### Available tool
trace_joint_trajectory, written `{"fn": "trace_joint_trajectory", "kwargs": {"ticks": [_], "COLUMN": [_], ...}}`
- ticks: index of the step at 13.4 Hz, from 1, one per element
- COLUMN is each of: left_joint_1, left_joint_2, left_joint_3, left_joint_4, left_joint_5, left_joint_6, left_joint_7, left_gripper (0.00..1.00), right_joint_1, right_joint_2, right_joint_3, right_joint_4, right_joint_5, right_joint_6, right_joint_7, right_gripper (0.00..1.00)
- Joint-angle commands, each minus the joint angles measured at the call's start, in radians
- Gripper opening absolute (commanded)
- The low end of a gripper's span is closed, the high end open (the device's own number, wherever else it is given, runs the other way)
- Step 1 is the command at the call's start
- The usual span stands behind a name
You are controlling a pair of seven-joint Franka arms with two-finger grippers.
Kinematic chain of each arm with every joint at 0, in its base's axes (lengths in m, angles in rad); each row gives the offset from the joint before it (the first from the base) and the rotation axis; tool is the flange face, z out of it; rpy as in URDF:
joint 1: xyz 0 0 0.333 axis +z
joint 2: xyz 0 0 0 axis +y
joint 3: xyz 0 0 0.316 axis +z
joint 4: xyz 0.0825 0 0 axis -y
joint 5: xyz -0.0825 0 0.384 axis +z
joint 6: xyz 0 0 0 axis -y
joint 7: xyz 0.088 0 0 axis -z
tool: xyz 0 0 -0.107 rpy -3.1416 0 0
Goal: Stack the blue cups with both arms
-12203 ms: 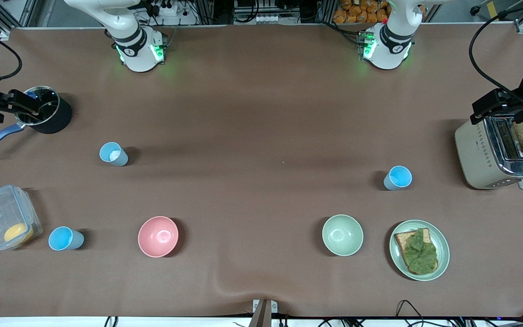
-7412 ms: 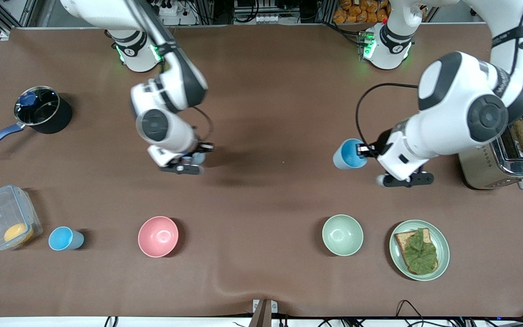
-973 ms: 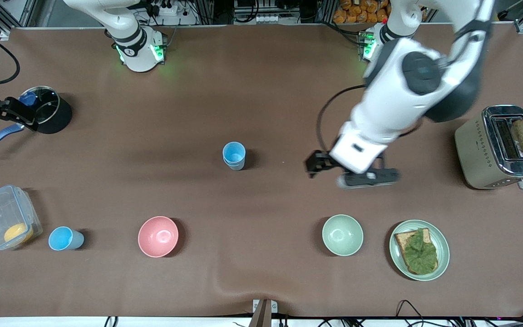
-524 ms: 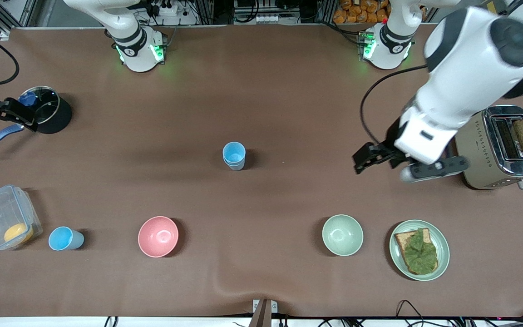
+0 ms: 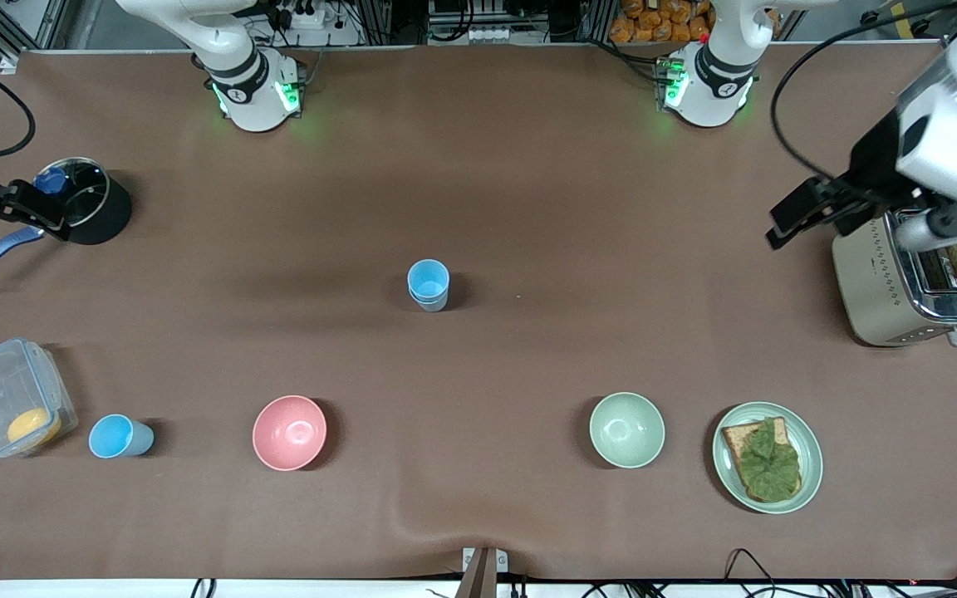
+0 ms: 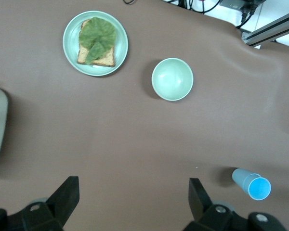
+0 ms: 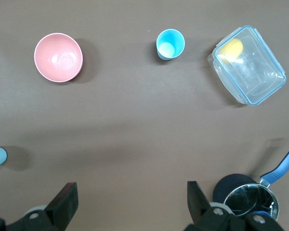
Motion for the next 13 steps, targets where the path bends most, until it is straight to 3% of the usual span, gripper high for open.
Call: {"fn": "trace_joint_trajectory", "kwargs": {"ticks": [1, 4, 7, 13], "left_joint_1": [0.062, 0.087, 0.087, 0.102], "left_joint_2": [-0.025, -0.044, -0.074, -0.074], "left_joint_3": [-0.017, -0.012, -0.009, -0.006], "left_joint_4": [-0.031, -0.057, -0.104, -0.091], "left_joint_5": [0.005, 0.033, 0.08, 0.09], "left_joint_6": [-0.008, -0.063, -0.074, -0.105], "left_joint_7": [0.071, 0.205, 0.221, 0.245], "left_gripper": [1.0, 1.0, 1.0, 1.0], "right_joint_1": [-0.013, -0.013, -0.013, -0.015], "right_joint_2": [0.001, 0.001, 0.001, 0.001], "right_joint_3": [0.007, 0.007, 0.007, 0.007], "right_joint_4": [0.006, 0.006, 0.006, 0.006], "right_joint_5": [0.018, 0.018, 0.018, 0.018], "right_joint_6": [-0.009, -0.009, -0.009, -0.01], "right_joint_7": [0.012, 0.012, 0.012, 0.012], "right_gripper": [1.0, 1.0, 1.0, 1.0]}}
